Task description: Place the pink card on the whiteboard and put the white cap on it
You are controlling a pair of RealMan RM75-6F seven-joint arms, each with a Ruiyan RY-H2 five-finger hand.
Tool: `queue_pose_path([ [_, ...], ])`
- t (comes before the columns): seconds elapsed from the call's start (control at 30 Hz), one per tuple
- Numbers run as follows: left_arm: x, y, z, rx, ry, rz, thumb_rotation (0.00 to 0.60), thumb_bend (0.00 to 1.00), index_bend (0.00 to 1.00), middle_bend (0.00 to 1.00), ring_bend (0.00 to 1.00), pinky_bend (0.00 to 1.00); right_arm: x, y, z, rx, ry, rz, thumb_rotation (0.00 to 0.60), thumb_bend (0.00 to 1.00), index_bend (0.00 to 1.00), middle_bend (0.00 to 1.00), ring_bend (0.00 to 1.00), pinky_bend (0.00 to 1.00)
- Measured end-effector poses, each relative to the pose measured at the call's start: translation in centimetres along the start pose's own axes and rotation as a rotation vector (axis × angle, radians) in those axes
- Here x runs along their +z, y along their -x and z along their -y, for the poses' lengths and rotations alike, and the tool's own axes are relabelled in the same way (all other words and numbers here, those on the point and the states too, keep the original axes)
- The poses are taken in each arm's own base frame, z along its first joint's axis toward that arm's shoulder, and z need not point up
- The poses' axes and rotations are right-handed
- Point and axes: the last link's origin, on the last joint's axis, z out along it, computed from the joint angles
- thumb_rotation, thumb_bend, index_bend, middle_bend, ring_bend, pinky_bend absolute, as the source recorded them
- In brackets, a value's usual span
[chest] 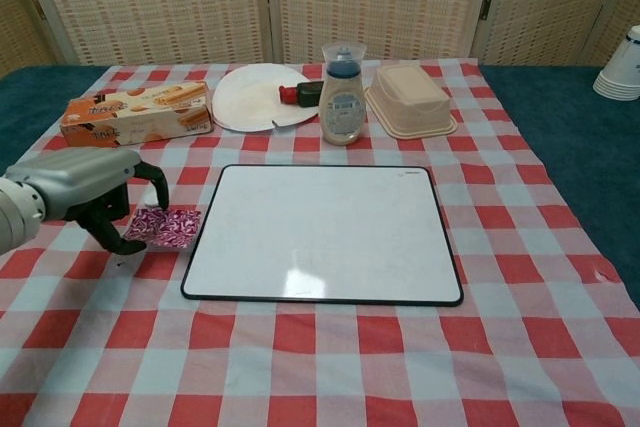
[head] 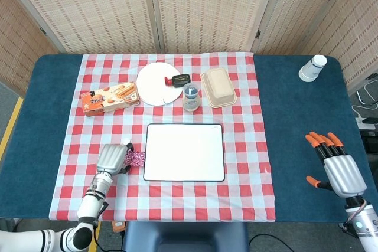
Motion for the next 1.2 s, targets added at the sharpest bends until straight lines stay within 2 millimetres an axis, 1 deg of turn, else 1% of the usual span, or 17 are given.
queue_pose_path([
  [0.27, 2.2, -1.5, -4.3, 0.016, 0.038, -0.01, 0.6, 0.26, 0.4, 1.0, 1.0, 1.0, -0.1, -0.2, 0.0, 0.004, -0.002, -0.004, 0.6, 0.0, 0.08, 0.04, 0.0, 0.0],
  [0.43, 3.5, -1.8, -7.4, 0.031, 0.057, 0.0, 0.6, 0.26, 0.4, 1.0, 1.0, 1.0, -0.1, -0.2, -0.1, 0.006, -0.002, -0.007, 0.6, 0.0, 0.08, 0.04, 0.0, 0.0],
  [0.7, 4.9, -1.7, -11.6, 0.023, 0.059, 0.02, 0.6, 0.26, 0.4, 1.0, 1.0, 1.0, -0.2, -0.5, -0.2, 0.014, -0.002, -0.016, 0.6, 0.0, 0.08, 0.04, 0.0, 0.0],
  [0.9, 5.7, -1.4, -13.0, 0.051, 0.052, 0.021, 0.6, 0.26, 0.4, 1.0, 1.0, 1.0, -0.5, -1.1, -0.4, 0.03, -0.003, -0.036, 0.6, 0.0, 0.08, 0.04, 0.0, 0.0],
  [1.2, 6.0, -1.1, -15.9, 0.037, 0.077, 0.022, 0.6, 0.26, 0.4, 1.0, 1.0, 1.0, -0.4, -1.0, -0.4, 0.033, -0.003, -0.029, 0.6, 0.0, 0.08, 0.04, 0.0, 0.0],
])
